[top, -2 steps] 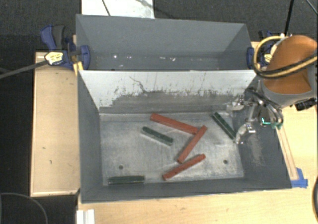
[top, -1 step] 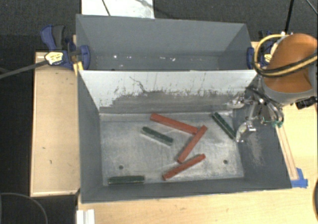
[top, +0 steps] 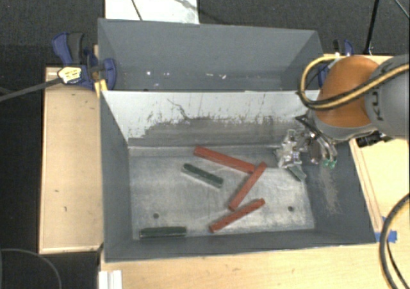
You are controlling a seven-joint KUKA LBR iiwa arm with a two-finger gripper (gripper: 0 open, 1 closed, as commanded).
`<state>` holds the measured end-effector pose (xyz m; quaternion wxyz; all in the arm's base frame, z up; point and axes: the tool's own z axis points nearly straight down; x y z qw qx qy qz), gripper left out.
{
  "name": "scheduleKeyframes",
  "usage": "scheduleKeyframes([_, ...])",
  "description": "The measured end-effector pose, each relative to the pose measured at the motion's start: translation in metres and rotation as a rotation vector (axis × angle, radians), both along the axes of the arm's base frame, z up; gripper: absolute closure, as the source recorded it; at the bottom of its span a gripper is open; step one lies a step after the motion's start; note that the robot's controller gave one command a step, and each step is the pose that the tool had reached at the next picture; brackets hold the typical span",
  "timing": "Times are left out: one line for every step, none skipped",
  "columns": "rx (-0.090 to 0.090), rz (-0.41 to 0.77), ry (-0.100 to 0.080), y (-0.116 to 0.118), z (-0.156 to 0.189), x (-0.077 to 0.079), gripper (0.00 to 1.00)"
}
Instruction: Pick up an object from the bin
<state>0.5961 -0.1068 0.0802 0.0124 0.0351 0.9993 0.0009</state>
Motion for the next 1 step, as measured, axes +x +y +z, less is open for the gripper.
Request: scheduleKeyframes([-0.001, 0.002, 0.027, -0.0021, -0.005, -0.0071, 0.0])
